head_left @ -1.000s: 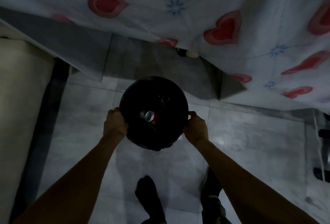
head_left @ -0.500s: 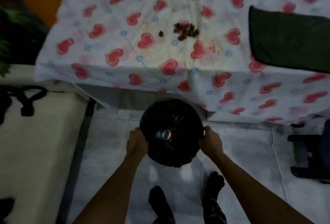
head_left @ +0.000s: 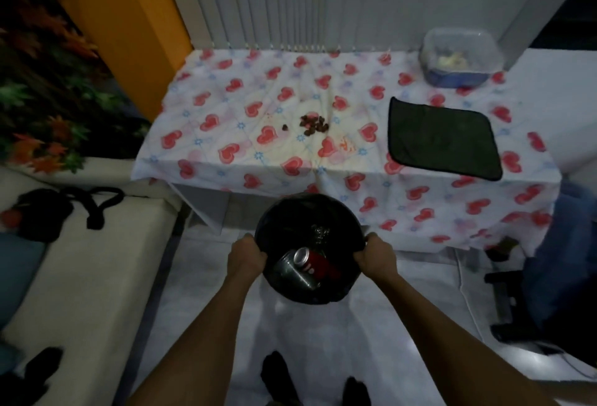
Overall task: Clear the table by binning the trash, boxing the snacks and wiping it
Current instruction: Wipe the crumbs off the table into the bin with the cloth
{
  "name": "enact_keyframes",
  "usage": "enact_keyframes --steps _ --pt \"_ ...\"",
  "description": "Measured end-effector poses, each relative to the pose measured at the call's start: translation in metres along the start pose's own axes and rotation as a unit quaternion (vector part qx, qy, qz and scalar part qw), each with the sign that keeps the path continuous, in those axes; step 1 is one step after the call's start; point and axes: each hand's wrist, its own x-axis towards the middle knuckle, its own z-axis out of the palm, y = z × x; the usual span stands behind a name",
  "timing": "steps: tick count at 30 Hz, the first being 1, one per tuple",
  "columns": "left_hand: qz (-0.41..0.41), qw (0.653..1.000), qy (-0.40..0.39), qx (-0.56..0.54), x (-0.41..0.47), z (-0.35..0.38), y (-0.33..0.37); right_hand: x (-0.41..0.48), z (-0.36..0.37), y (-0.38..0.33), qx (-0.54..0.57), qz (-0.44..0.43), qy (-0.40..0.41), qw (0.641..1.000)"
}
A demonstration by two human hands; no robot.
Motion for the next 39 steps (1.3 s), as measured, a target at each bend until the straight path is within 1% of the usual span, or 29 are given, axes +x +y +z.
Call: enact_keyframes --steps 4,8,14,17,20,24,27,33,37,39 --pt "-0.002 1.0 -0.005 -0.028 -0.024 -0.021 0.026 -0.009 -0.04 -0.005 -0.003 -0.017 0.018 1.0" --pt "0.007 0.994 -0.008 -0.104 -0.04 -0.032 0.046 -0.01 -0.074 -0.012 -0.015 -0.032 0.028 0.999" --pt "-0.026 0.972 -0.048 -0.23 -0.038 -0.042 0.066 0.002 -0.093 -0.019 -0.034 -0.025 0.029 0.999" --pt "-0.019 0.959 -0.063 -0.275 -0.029 -0.051 0.071 0.007 -0.096 -0.023 -0.037 -0.014 0.023 0.999" --pt "0.0 0.955 -0.069 -0.289 -0.02 -0.06 0.074 0.018 -0.098 -0.027 -0.053 -0.006 0.012 0.998" --pt "-0.018 0.941 -0.113 -0.32 -0.006 -0.064 0.082 0.043 -0.109 -0.035 -0.077 0.0 -0.009 0.997" --pt "-0.025 0.94 -0.134 -0.311 0.004 -0.056 0.092 0.061 -0.126 -0.039 -0.094 0.002 0.003 0.996" --pt "-0.025 0.947 -0.189 -0.259 0.032 -0.033 0.11 0.118 -0.164 -0.017 -0.097 0.008 0.071 0.993" --pt "-0.059 0.943 -0.207 -0.254 0.035 -0.031 0.12 0.173 -0.186 0.008 -0.109 0.02 0.065 0.992" --pt "-0.069 0.945 -0.194 -0.253 0.039 -0.029 0.12 0.203 -0.194 0.014 -0.105 0.013 0.051 0.993"
